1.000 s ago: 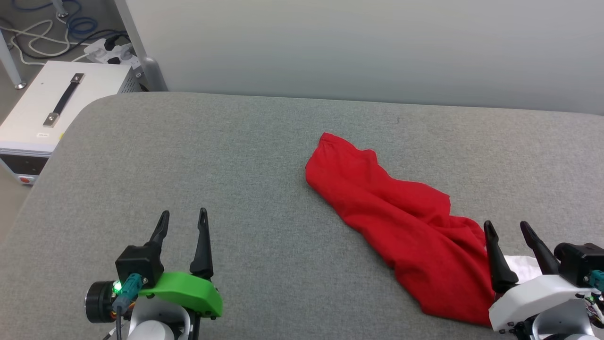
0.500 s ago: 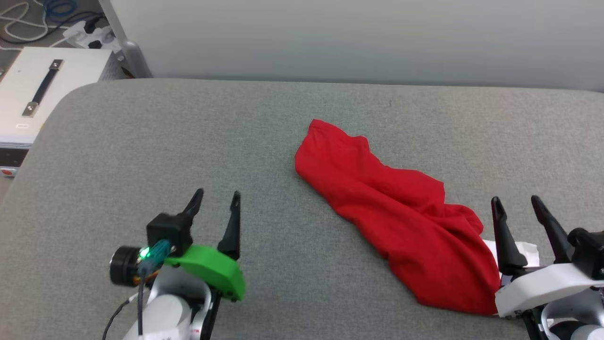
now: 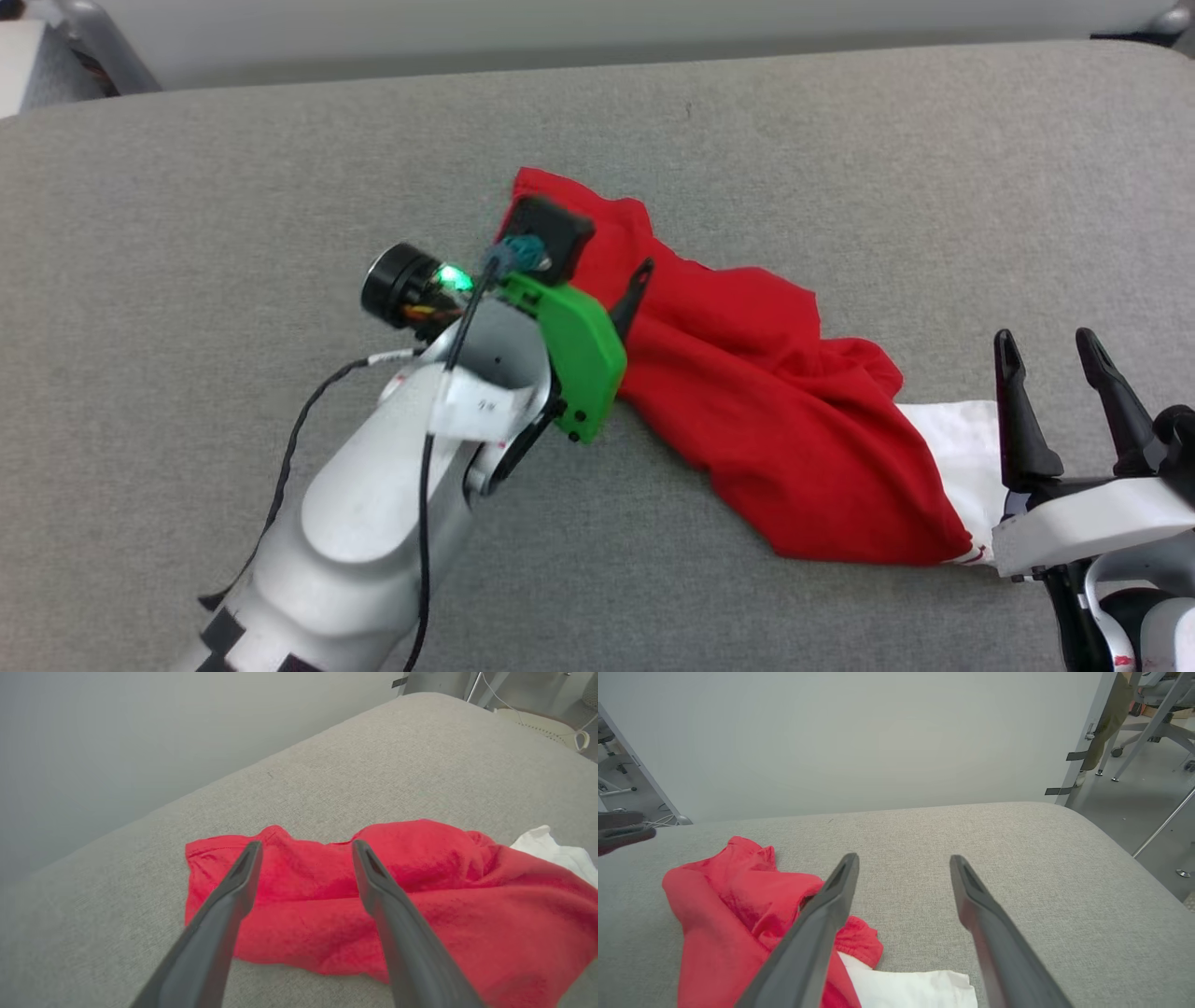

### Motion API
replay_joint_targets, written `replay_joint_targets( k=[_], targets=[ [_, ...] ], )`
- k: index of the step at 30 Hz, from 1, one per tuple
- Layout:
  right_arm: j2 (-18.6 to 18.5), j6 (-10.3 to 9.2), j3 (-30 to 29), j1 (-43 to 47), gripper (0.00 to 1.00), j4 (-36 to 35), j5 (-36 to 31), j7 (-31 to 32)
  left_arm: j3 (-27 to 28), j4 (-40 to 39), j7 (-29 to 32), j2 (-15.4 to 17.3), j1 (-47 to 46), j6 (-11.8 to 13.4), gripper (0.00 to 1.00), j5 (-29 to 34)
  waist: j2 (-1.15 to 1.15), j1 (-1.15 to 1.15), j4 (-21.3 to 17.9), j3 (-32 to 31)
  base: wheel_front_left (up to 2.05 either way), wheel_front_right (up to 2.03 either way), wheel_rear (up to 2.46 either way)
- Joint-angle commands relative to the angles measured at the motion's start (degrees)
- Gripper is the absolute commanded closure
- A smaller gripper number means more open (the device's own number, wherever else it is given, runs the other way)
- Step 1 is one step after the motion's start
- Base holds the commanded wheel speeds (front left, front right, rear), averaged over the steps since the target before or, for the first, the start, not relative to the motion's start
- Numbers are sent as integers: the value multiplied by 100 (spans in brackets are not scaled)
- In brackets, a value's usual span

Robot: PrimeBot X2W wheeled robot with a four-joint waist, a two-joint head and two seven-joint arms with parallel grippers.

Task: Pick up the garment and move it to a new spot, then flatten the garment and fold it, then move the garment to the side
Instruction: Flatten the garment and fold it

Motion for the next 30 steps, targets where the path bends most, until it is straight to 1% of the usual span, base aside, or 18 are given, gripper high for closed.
replay_joint_targets(
  k=[1,4,6,12,18,22,23,24,27,30],
  targets=[
    [5,-6,7,-111,0,24,40,-57,-76,129,145,-87,-282,-99,0,60,0,0,-334,382,0,0,0],
    [5,-6,45,-200,0,69,84,-116,-261,548,570,-222,-801,-267,0,68,0,0,-434,547,0,0,0],
    [6,-6,88,-262,0,118,108,-149,-322,890,797,-289,-1105,-338,0,40,0,0,-501,648,0,0,0],
    [6,-6,226,-413,0,297,240,-297,-418,2043,1394,-435,-1763,-451,0,-119,0,0,-675,920,0,0,0],
    [7,-6,291,-510,0,479,318,-404,-682,3062,1939,-523,-2062,-534,0,-238,0,0,-796,1066,0,0,0],
    [7,-6,307,-548,0,558,334,-455,-904,3597,2530,-589,-2033,-568,0,-477,0,0,-824,1073,0,0,0],
    [7,-6,303,-554,0,570,330,-462,-948,3663,2612,-599,-2021,-572,55,-527,0,0,-825,1070,0,0,0],
    [7,-6,295,-559,0,582,328,-468,-960,3704,2598,-607,-2011,-574,100,-594,0,0,-823,1063,0,0,0],
    [7,-6,258,-567,0,601,321,-474,-1025,3766,2513,-610,-1972,-578,100,-738,0,0,-796,1020,0,0,0],
    [7,-6,201,-559,0,615,295,-455,-1103,3719,2205,-524,-2028,-579,100,-798,0,0,-718,916,0,0,0]
  ],
)
